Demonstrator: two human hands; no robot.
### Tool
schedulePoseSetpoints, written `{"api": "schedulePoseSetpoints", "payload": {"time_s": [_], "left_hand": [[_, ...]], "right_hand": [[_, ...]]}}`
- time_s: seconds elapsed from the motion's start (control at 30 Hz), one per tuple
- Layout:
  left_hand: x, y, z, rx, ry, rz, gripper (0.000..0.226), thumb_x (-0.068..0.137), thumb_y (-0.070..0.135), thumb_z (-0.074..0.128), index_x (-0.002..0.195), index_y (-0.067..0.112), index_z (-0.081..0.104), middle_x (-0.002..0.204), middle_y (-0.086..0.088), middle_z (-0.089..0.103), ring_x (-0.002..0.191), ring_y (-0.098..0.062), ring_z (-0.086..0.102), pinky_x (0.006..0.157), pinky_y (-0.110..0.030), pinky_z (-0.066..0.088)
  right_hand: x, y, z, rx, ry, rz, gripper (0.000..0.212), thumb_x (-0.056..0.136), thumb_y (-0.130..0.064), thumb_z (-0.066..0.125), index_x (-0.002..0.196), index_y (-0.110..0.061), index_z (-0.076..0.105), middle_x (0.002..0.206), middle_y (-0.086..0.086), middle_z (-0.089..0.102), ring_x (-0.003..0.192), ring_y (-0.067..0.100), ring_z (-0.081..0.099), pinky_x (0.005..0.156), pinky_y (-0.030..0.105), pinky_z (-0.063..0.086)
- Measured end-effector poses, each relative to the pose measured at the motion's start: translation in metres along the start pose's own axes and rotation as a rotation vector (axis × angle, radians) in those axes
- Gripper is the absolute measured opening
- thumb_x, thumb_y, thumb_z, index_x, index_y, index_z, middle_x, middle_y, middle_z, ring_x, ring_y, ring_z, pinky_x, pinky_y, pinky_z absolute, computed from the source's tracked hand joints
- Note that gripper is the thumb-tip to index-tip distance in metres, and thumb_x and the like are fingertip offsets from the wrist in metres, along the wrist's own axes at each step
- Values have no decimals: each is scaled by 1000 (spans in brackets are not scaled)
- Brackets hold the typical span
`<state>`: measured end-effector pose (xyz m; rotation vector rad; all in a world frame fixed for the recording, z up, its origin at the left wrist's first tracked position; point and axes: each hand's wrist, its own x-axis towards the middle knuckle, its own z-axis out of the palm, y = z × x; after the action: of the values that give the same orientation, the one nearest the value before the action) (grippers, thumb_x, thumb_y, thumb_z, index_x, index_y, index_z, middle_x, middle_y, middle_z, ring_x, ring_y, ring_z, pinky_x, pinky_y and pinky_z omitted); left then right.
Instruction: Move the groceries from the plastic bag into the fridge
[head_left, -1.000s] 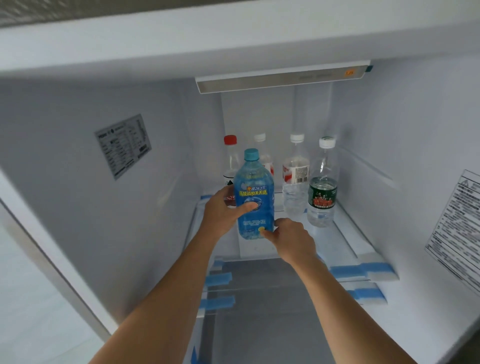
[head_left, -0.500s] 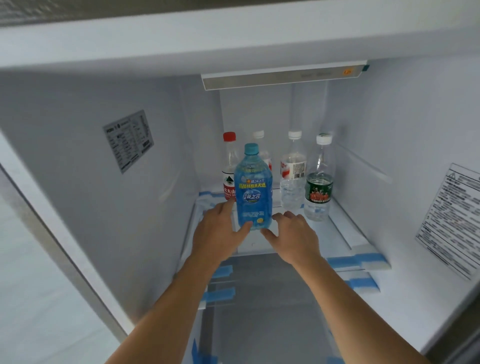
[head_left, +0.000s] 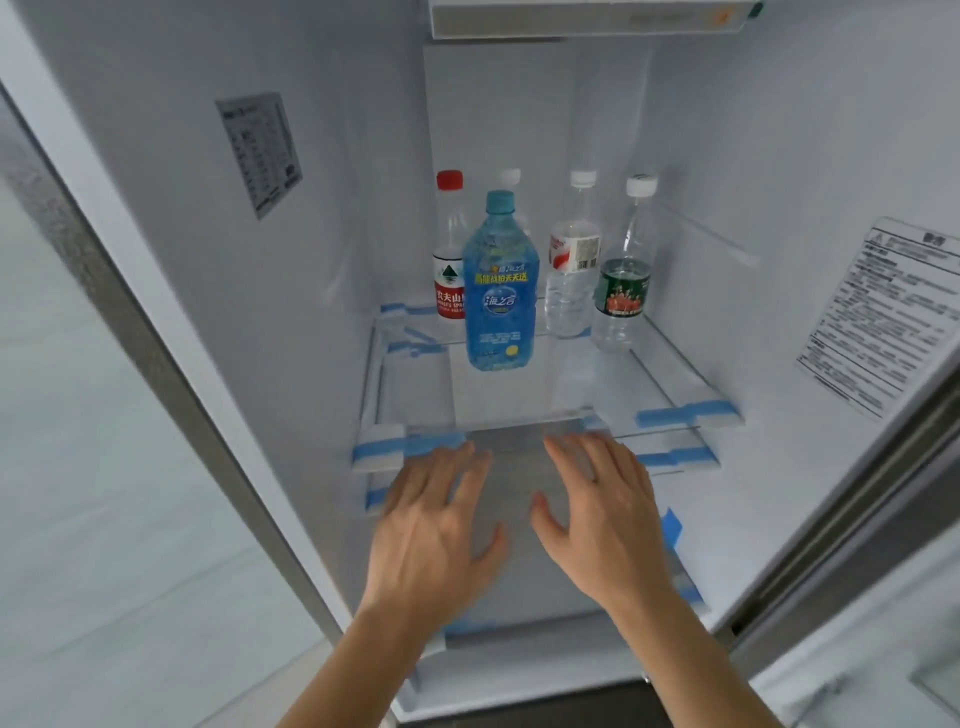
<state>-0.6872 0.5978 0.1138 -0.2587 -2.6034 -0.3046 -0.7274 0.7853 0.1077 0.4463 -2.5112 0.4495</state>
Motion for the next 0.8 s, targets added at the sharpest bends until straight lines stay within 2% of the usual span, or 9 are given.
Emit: {"api": "schedulePoseSetpoints", "payload": {"time_s": [0.13,0.23,0.4,0.57,0.7,0.8], "left_hand": [[-44,10,9,-46,-72,16,64,78,45,61,135,17,59,135,-4,62,122,-30,59,101,-46,48],[-79,10,12,-78,-131,-46,63,78,47,61,134,19,59,133,-3,62,120,-30,59,99,-46,50],[-149,3,-1,-122,-193,-159,65,80,50,59,139,24,54,142,2,57,132,-24,53,104,-45,49],[-203,-38,-25,-49,-180,-408,65,80,47,58,140,25,52,144,5,55,134,-23,51,108,-43,45],[-241,-69,-51,51,-138,-577,66,81,50,58,141,23,52,144,4,55,136,-22,48,110,-41,42],[-270,-83,-73,123,-93,-709,66,81,52,54,140,21,53,142,3,57,134,-22,50,107,-43,46]], "right_hand": [[-50,-10,2,0,-67,39,55,84,-42,64,131,-14,60,126,7,63,121,28,56,101,47,48],[-84,-20,10,14,-156,70,55,85,-44,57,132,-15,59,127,5,62,121,26,56,102,44,49],[-123,-50,26,66,-281,26,54,89,-44,53,136,-18,54,130,3,60,123,24,55,102,44,49],[-139,-106,50,155,-367,-106,53,89,-45,48,133,-18,60,125,3,63,118,25,59,100,44,51],[-143,-164,65,240,-399,-267,55,95,-51,36,130,-17,62,125,6,66,116,28,63,95,50,55],[-148,-205,75,293,-439,-388,52,90,-47,47,130,-17,61,127,7,66,117,28,63,94,50,55]]}}
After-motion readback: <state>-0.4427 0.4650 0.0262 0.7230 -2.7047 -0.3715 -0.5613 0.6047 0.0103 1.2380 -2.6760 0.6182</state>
